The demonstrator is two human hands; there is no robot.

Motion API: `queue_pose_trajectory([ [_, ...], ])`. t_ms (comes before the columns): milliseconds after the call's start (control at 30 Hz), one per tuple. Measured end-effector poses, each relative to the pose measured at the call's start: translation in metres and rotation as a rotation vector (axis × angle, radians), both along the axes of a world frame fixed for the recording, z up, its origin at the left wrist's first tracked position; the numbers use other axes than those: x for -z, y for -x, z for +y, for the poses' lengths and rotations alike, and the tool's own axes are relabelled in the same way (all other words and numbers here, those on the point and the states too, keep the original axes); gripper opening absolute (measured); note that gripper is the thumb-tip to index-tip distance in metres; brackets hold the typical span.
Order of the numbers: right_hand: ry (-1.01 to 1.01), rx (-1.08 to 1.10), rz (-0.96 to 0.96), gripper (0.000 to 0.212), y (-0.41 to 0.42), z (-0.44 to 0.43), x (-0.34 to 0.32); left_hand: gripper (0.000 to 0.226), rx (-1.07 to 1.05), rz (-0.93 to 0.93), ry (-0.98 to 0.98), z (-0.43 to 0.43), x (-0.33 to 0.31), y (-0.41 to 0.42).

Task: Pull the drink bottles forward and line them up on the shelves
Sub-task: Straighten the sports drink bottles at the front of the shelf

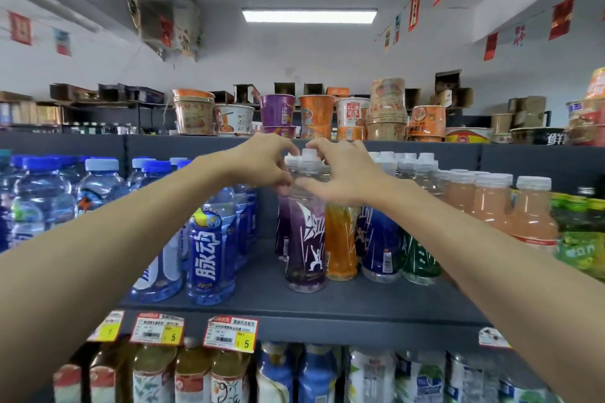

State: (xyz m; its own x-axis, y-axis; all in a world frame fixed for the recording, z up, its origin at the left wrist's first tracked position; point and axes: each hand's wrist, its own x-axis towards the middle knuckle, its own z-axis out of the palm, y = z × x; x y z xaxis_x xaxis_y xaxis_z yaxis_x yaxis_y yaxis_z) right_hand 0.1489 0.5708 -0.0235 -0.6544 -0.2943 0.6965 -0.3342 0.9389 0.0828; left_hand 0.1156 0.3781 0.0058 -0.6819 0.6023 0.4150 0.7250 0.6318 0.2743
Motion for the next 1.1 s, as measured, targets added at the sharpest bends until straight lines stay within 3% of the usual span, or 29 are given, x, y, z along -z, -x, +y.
queue_pose_trajectory([
  [133,-0.021,0.034,0.011,0.091,0.006,0.003,0.004,0.051,0.025,-0.123,-0.125,-0.001,0.001,0.012],
  [200,-0.025,0.036,0.017,0.090,0.007,0.002,0.003,0.047,-0.035,-0.020,-0.109,0.001,-0.004,0.024],
  [267,-0.014,0.030,-0.006,0.089,0.005,0.002,0.002,0.048,-0.130,0.166,0.001,0.007,-0.011,0.039],
  [333,0.000,0.027,-0.025,0.089,0.002,0.003,0.001,0.054,-0.180,0.240,0.108,0.018,-0.017,0.057],
  [533,0.006,0.035,0.002,0.086,-0.004,0.002,0.003,0.086,-0.232,0.178,0.432,0.043,-0.016,0.101],
  [900,0.046,0.050,-0.004,0.089,-0.005,0.000,0.005,0.039,-0.230,0.168,0.384,0.047,-0.035,0.106],
  [1100,0.061,0.057,-0.016,0.089,-0.004,-0.006,0.004,0.053,-0.316,0.237,0.442,0.037,-0.036,0.101],
])
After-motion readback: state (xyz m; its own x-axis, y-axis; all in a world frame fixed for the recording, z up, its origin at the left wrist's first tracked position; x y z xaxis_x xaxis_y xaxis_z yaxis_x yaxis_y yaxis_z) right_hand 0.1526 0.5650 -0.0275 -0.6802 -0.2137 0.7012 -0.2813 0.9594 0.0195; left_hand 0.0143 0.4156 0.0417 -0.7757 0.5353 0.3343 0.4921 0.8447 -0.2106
